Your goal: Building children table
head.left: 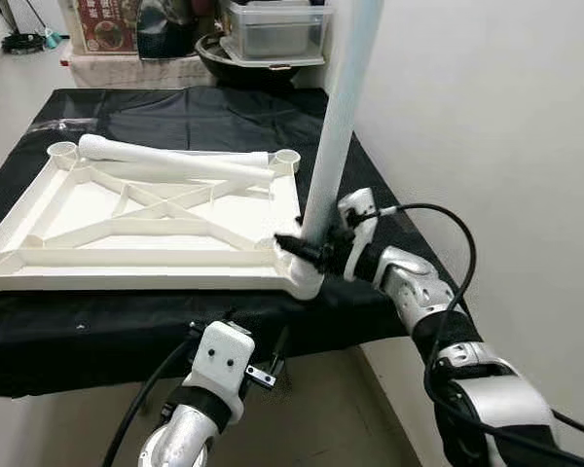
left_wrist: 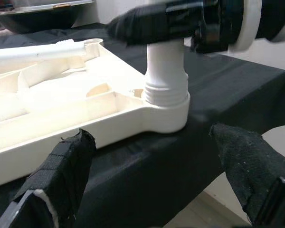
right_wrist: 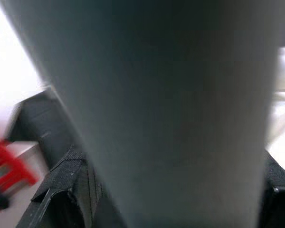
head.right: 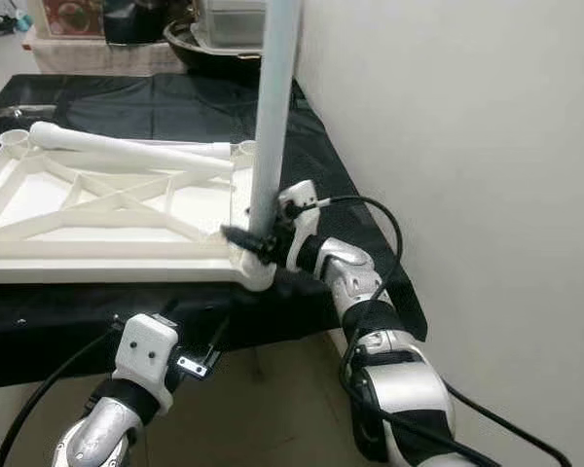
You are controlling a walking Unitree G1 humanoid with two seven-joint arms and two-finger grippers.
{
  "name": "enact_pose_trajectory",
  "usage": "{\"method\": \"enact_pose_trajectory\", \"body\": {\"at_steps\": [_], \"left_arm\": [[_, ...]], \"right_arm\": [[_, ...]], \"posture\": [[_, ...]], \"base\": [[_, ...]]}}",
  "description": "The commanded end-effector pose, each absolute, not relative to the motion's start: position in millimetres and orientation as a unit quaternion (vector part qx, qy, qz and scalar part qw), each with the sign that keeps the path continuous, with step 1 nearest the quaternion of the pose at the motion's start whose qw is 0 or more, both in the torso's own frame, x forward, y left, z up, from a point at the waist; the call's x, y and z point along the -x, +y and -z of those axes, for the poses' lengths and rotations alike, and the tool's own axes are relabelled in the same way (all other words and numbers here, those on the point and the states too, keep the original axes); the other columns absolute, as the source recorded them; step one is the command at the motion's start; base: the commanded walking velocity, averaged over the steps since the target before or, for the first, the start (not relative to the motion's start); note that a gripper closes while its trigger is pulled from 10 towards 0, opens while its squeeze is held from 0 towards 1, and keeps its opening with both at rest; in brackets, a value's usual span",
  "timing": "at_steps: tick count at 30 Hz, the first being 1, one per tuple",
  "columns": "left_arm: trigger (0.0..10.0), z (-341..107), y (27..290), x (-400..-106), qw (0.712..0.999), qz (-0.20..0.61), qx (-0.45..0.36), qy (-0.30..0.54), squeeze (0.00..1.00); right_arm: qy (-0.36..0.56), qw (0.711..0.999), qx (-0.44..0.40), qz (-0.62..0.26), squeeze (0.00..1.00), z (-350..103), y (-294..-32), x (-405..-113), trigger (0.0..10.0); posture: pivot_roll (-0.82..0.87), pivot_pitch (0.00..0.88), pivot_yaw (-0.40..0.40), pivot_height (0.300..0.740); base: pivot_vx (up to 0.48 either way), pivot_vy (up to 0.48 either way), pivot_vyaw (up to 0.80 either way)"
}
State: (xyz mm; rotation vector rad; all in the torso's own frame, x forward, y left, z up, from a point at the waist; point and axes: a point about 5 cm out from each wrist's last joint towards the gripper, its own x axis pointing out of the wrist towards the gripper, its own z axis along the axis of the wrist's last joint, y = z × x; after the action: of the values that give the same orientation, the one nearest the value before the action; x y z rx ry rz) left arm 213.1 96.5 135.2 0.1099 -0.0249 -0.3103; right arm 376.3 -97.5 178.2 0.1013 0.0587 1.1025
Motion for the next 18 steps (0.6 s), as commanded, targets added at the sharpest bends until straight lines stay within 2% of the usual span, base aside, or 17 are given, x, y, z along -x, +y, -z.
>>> {"method": "enact_pose_trajectory", "body": {"at_steps": [1,3,5,6,7,8,14,15,16,18], "left_arm": [[10.0,-132,95,-211,0.986,0.157,-0.050,-0.005,0.00],[10.0,-132,95,-211,0.986,0.157,-0.050,-0.005,0.00],[10.0,-132,95,-210,0.987,0.156,-0.050,-0.005,0.00],[10.0,-132,95,-210,0.987,0.156,-0.050,-0.005,0.00],[10.0,-132,95,-210,0.987,0.156,-0.049,-0.005,0.00],[10.0,-132,95,-209,0.987,0.156,-0.049,-0.005,0.00],[10.0,-132,94,-209,0.987,0.155,-0.048,-0.005,0.00],[10.0,-132,94,-209,0.987,0.155,-0.048,-0.005,0.00],[10.0,-132,94,-209,0.987,0.155,-0.048,-0.005,0.00],[10.0,-132,94,-209,0.987,0.155,-0.047,-0.004,0.00]], "right_arm": [[0.056,0.811,-0.024,-0.581,0.00,-174,-82,-371,10.0],[0.056,0.811,-0.024,-0.581,0.00,-174,-82,-371,10.0],[0.079,0.777,0.016,-0.624,0.00,-172,-73,-366,10.0],[0.079,0.777,0.016,-0.624,0.00,-172,-73,-366,10.0],[0.088,0.769,0.030,-0.632,0.00,-171,-71,-365,6.0],[0.094,0.766,0.048,-0.635,0.00,-169,-70,-365,0.0],[0.064,0.793,0.048,-0.604,0.00,-173,-70,-370,0.0],[0.048,0.818,0.043,-0.572,0.00,-175,-71,-374,0.0],[0.048,0.818,0.043,-0.572,0.00,-175,-71,-374,0.0],[0.015,0.882,0.020,-0.470,0.00,-181,-75,-385,0.0]], "posture": [[0.15,0.116,-0.088,0.740],[0.15,0.116,-0.088,0.740],[0.15,0.120,-0.091,0.740],[0.15,0.120,-0.091,0.740],[0.15,0.120,-0.091,0.740],[0.15,0.121,-0.088,0.740],[0.14,0.120,-0.092,0.740],[0.14,0.116,-0.093,0.740],[0.14,0.116,-0.093,0.740],[0.14,0.113,-0.090,0.740]], "base": [[0.000,0.000,0.00],[0.000,0.000,0.00],[0.000,0.000,0.00],[0.000,0.000,0.00],[0.000,0.000,0.00],[0.000,0.000,0.00],[0.000,0.000,0.00],[0.000,0.000,0.00],[0.000,0.000,0.00],[0.000,0.000,0.00]]}}
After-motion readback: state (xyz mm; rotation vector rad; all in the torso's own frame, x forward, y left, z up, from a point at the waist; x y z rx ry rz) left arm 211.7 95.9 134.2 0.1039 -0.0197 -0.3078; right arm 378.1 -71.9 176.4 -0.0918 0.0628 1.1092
